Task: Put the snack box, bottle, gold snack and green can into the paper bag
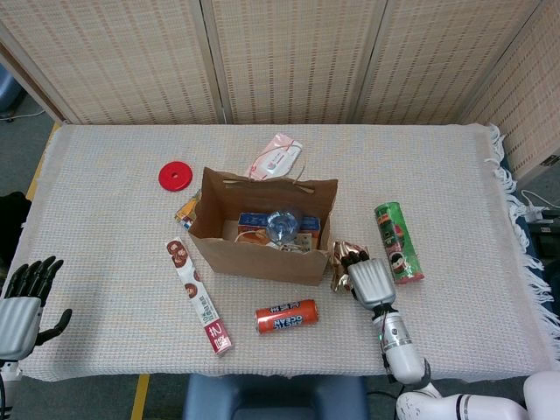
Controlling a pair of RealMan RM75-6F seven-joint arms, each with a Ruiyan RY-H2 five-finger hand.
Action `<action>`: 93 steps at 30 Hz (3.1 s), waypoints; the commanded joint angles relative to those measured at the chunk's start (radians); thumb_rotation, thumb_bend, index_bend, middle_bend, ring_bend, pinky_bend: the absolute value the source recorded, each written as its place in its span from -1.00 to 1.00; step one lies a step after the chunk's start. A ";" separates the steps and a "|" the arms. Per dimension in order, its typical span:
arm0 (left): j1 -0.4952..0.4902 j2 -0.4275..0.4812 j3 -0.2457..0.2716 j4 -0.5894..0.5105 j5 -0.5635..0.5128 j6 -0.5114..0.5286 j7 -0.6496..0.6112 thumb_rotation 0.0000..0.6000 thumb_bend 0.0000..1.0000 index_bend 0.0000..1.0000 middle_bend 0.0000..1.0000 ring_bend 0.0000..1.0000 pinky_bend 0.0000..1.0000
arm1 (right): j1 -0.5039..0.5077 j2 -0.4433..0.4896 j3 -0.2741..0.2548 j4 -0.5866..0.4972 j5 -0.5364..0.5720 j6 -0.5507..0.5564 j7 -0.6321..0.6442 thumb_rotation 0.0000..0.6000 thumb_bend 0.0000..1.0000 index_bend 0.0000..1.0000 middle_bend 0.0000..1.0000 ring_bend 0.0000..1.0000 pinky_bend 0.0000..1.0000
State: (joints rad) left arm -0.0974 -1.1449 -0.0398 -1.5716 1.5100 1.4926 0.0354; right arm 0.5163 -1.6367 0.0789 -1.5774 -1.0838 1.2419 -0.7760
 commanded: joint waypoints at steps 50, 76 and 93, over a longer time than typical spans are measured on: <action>-0.001 0.002 0.000 -0.001 -0.001 -0.003 -0.007 1.00 -0.30 -1.00 -1.00 -1.00 -1.00 | 0.298 0.105 0.314 -0.406 0.115 0.158 -0.171 1.00 -0.71 -0.97 -0.61 -0.73 -0.41; 0.002 -0.002 -0.002 -0.008 -0.007 0.002 0.015 1.00 -0.30 -1.00 -1.00 -1.00 -1.00 | -0.052 0.526 0.126 -0.464 0.056 0.192 0.267 1.00 -0.86 -1.00 -0.79 -0.90 -0.69; 0.002 -0.003 -0.004 -0.010 -0.009 0.001 0.016 1.00 -0.30 -1.00 -1.00 -1.00 -1.00 | -0.114 0.474 -0.055 -0.197 0.151 -0.017 0.236 1.00 0.40 -0.92 -0.79 -0.79 -0.61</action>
State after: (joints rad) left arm -0.0957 -1.1475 -0.0435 -1.5816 1.5006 1.4936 0.0517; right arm 0.4066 -1.1561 0.0359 -1.7870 -0.9492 1.2372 -0.5211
